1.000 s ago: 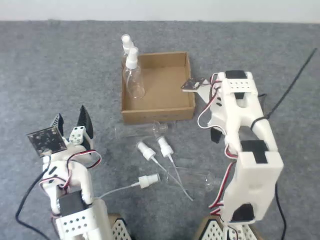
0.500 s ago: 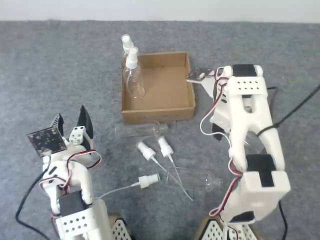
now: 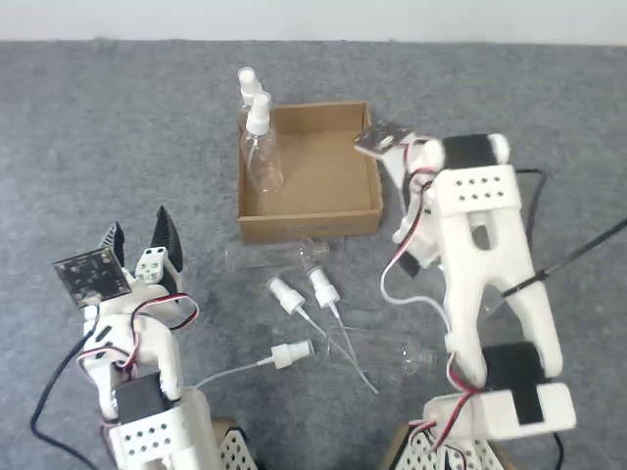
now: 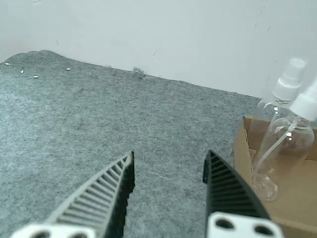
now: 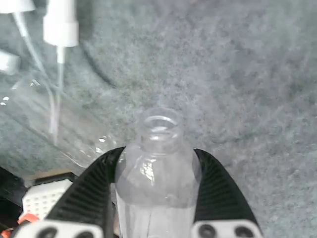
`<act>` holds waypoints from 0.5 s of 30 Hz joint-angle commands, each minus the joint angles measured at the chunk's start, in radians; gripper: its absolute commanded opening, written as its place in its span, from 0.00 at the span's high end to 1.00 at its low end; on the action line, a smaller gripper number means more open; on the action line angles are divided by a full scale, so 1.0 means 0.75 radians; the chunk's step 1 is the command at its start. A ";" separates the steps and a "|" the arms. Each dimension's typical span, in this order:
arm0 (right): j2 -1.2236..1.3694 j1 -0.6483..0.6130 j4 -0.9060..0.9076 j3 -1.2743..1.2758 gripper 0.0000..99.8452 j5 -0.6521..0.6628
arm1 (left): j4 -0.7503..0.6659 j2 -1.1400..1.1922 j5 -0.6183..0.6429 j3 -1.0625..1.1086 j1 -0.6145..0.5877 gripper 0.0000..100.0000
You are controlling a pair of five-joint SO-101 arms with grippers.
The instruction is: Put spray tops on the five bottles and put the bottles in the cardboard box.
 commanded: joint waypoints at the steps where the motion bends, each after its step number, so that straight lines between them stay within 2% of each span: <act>1: -0.191 -0.095 0.046 0.031 0.96 -0.080 | -0.043 -0.020 -0.010 -0.011 0.000 0.79; 10: -0.439 -0.267 0.040 0.166 0.96 -0.233 | -0.043 -0.020 -0.010 -0.011 0.000 0.79; 15: -0.553 -0.310 -0.044 0.233 0.96 -0.327 | -0.043 -0.020 -0.010 -0.011 0.000 0.79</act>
